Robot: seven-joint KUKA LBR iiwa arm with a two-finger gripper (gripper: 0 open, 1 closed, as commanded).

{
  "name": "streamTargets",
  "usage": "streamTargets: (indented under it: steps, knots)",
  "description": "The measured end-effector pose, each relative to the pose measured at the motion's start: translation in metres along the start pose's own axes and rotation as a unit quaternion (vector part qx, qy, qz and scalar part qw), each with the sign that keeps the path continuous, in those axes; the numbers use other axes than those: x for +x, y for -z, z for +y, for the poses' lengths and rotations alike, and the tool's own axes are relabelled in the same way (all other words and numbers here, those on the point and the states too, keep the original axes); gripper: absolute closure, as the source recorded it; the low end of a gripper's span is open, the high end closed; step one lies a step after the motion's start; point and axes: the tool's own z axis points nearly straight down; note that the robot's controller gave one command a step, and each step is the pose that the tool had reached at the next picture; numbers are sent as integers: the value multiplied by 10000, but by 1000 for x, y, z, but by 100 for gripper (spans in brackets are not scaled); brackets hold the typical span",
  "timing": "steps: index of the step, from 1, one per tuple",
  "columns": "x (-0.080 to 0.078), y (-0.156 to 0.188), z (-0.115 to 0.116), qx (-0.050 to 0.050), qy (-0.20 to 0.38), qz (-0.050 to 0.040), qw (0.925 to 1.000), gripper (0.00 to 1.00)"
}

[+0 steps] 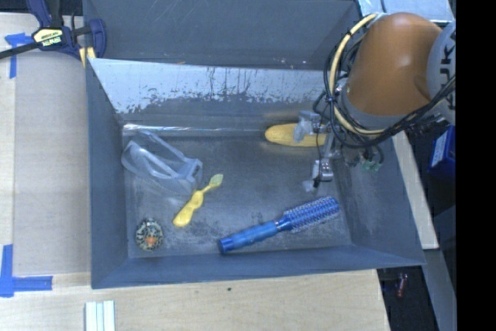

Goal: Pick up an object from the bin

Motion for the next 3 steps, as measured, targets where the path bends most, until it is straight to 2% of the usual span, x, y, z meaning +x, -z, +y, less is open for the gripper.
streamTargets:
  steps: [1,2,3]
  knots:
    - [-2,4,0,3,8,-42,10000,0]
    - [35,-62,-19,7,541,-54,9985,0]
    - [62,-46,-19,12,1008,-74,9949,0]
